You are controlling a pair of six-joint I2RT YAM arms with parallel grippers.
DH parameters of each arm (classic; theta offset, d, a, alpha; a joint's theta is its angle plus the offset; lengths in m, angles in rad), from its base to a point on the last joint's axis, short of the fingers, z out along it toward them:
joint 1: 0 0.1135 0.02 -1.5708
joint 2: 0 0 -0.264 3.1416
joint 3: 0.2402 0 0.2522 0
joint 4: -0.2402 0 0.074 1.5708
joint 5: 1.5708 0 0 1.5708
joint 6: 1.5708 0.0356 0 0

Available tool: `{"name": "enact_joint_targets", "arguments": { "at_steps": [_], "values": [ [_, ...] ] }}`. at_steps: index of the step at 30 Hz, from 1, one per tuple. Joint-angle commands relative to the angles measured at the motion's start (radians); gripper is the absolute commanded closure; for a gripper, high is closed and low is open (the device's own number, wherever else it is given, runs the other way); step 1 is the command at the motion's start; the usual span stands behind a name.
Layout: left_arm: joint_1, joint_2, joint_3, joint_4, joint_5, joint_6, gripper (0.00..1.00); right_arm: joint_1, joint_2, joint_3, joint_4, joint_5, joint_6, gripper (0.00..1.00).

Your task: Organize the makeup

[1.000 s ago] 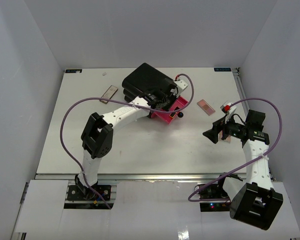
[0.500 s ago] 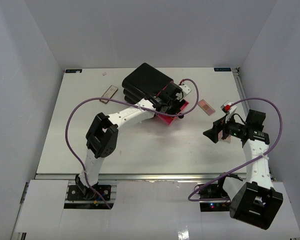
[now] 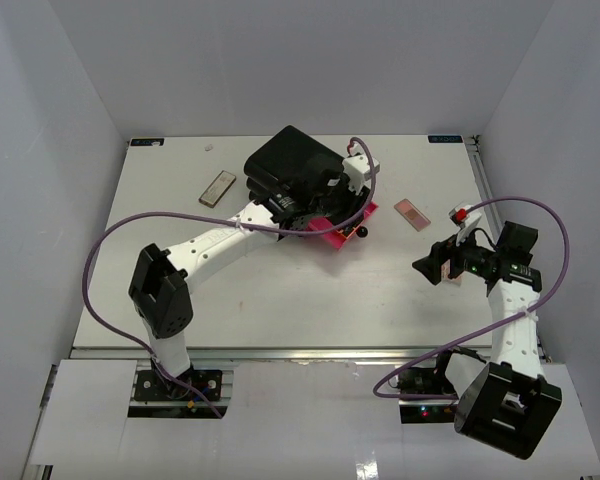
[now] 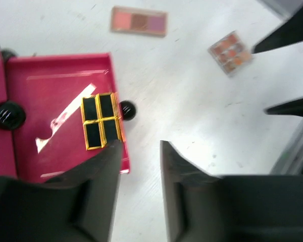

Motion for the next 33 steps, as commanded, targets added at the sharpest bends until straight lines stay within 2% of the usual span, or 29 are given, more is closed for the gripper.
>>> {"name": "enact_joint_targets", "arguments": {
  "at_steps": [1,3,4,10,15,18,24,29,33],
  "values": [
    [-0.039,0.023,-0.036,0.055,0.159,-0.056,0.68,-0.04,-0.035,-0.006,0.06,0.029,0.042,0.1],
    [-0.048,0.051,-0.032,0.055,0.148,-0.061,0.81,-0.053,-0.042,-0.009,0.072,0.032,0.05,0.1],
    [-0.054,0.074,-0.028,0.055,0.13,-0.061,0.82,-0.06,-0.046,-0.011,0.076,0.034,0.055,0.1],
    [-0.106,0.17,-0.009,0.051,-0.023,-0.011,0.82,-0.07,-0.046,-0.016,0.088,0.036,0.068,0.1],
    [-0.159,0.244,0.004,0.054,-0.234,0.047,0.8,-0.07,-0.041,-0.019,0.09,0.038,0.073,0.1],
    [-0.197,0.301,0.015,0.064,-0.353,0.135,0.79,-0.07,-0.04,-0.019,0.096,0.037,0.076,0.1],
    [-0.217,0.37,0.032,0.116,-0.462,0.209,0.78,-0.07,-0.039,-0.019,0.096,0.038,0.081,0.1],
    [-0.217,0.415,0.052,0.144,-0.623,0.235,0.71,-0.07,-0.039,-0.018,0.098,0.038,0.082,0.1],
    [-0.217,0.432,0.062,0.179,-0.732,0.264,0.54,-0.07,-0.041,-0.018,0.098,0.038,0.084,0.1]
  ]
}}
